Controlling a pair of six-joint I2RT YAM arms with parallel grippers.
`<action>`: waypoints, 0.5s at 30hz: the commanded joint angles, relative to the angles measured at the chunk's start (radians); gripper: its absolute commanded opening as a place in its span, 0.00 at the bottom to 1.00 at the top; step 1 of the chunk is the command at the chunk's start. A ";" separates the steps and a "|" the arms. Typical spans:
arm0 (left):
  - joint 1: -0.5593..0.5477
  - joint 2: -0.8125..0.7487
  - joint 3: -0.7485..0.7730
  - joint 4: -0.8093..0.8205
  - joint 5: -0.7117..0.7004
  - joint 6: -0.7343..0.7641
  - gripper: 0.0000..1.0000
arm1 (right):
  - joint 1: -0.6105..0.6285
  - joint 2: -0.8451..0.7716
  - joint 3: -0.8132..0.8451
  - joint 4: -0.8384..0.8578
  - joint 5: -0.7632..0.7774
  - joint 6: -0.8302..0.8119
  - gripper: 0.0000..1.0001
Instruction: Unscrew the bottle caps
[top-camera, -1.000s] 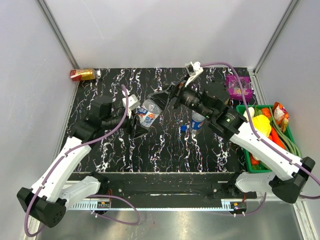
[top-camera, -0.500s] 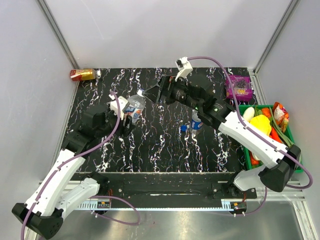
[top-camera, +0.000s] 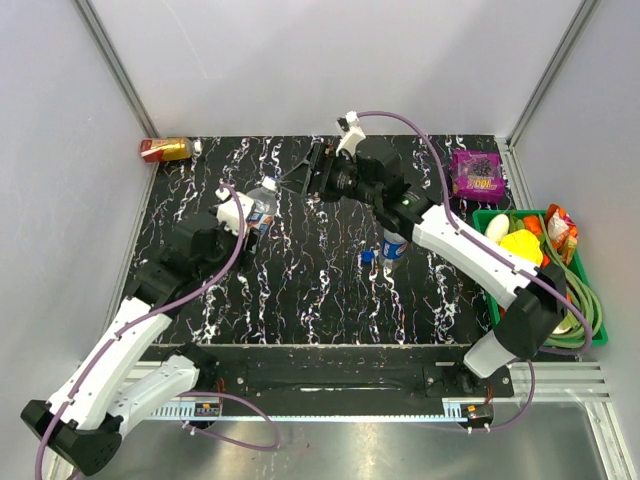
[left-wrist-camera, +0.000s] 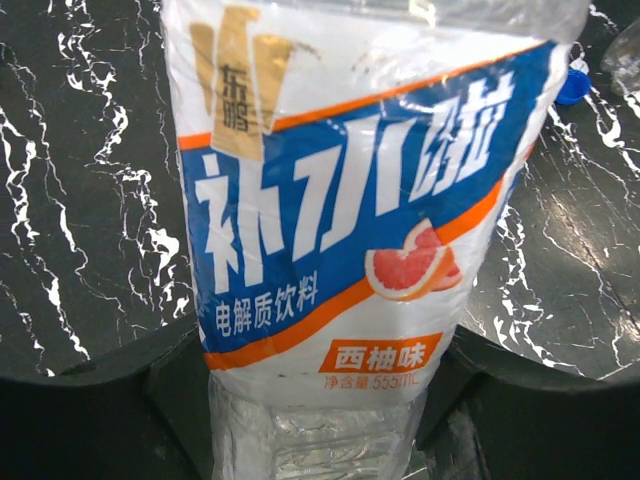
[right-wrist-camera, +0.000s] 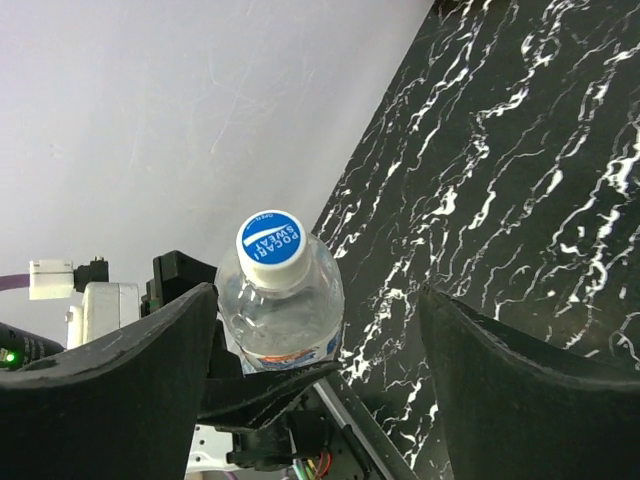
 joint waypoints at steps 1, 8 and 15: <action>-0.021 0.013 0.013 0.023 -0.097 0.001 0.11 | -0.006 0.042 0.070 0.109 -0.098 0.064 0.84; -0.041 0.048 0.018 0.023 -0.113 0.001 0.09 | -0.006 0.110 0.138 0.091 -0.139 0.075 0.68; -0.063 0.071 0.032 0.026 -0.117 0.002 0.09 | -0.006 0.158 0.182 0.046 -0.156 0.079 0.52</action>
